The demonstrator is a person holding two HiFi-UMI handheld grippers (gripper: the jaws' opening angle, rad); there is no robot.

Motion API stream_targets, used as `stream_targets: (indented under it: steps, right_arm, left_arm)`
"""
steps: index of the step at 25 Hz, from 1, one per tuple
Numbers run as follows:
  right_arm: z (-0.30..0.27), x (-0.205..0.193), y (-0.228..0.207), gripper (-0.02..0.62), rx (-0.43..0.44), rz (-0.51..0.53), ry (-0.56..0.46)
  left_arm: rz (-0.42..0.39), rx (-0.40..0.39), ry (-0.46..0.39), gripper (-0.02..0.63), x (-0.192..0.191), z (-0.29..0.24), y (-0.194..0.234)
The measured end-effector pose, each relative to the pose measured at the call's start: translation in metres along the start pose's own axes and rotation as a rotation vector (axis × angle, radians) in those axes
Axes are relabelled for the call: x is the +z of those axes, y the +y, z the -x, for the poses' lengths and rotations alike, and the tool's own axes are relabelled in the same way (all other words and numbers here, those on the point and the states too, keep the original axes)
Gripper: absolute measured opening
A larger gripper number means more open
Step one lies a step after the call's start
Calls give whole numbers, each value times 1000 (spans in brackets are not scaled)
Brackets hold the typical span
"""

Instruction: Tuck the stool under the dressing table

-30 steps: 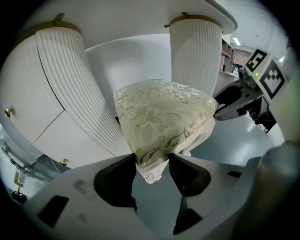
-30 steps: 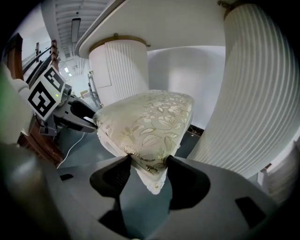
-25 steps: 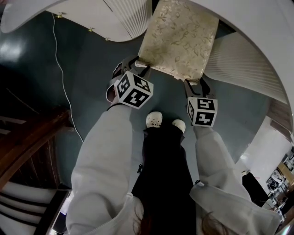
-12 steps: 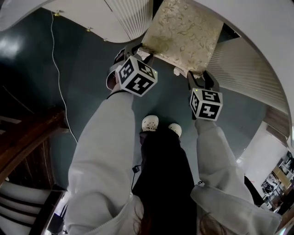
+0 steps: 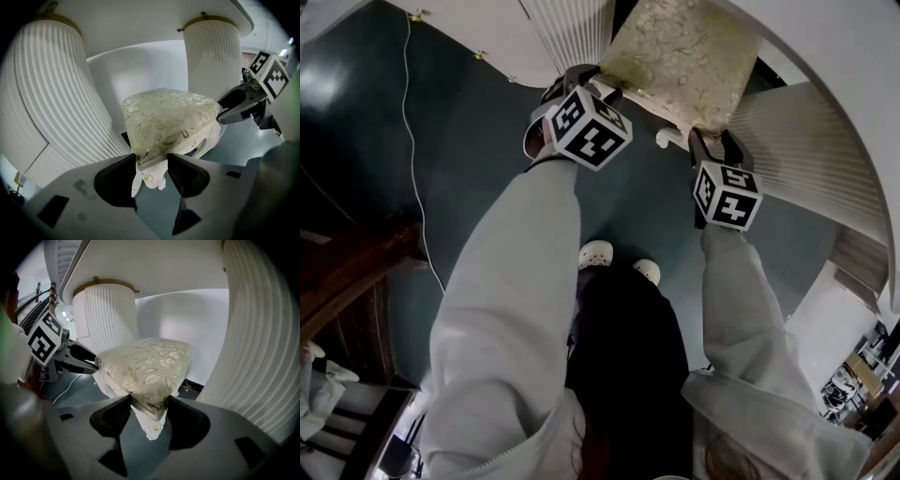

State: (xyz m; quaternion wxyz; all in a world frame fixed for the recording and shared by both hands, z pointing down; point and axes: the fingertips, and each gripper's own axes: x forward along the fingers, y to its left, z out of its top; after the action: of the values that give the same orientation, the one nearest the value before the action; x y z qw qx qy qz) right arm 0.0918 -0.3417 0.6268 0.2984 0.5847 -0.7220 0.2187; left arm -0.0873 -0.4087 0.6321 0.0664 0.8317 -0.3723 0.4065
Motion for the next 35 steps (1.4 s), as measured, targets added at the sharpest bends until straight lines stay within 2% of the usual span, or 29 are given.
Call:
stream_targets:
  steps: [5,9,12,14,19,23,25,28,30,32,35]
  right_arm:
    - [-5,5,-4,301,-2,4,-16]
    - [-2,5,-4,313,2,49,-25]
    - [2,8,4,392,37,68,-32]
    - [8,10,11,412,60,83,-38]
    - [16,7,22,423,95,59,-30]
    - [25,10,37,419,122,107,-29]
    - [30,12,48,406,140,129,-33]
    - [35,15,59,379,158,109,-47]
    - [41,16,66,354,170,105,-51]
    - [50,14,75,307,198,103,-51]
    - [65,14,84,197,223,81,-57]
  left_arm:
    - [14,13,-27,202,4,-5,5]
    - [25,64,-59,209,3,0,4]
    - [45,63,-76,248,2,4,-4]
    - [59,60,-82,252,1,10,-7]
    - [107,57,-81,252,-8,23,-10]
    - [111,55,-84,252,-9,36,-19]
    - [112,49,-91,252,-10,43,-27]
    - [119,35,-101,249,-13,51,-35]
    - [126,33,-108,220,-14,60,-38]
    - [127,37,-109,181,-17,71,-41]
    - [145,51,-106,108,-19,87,-43]
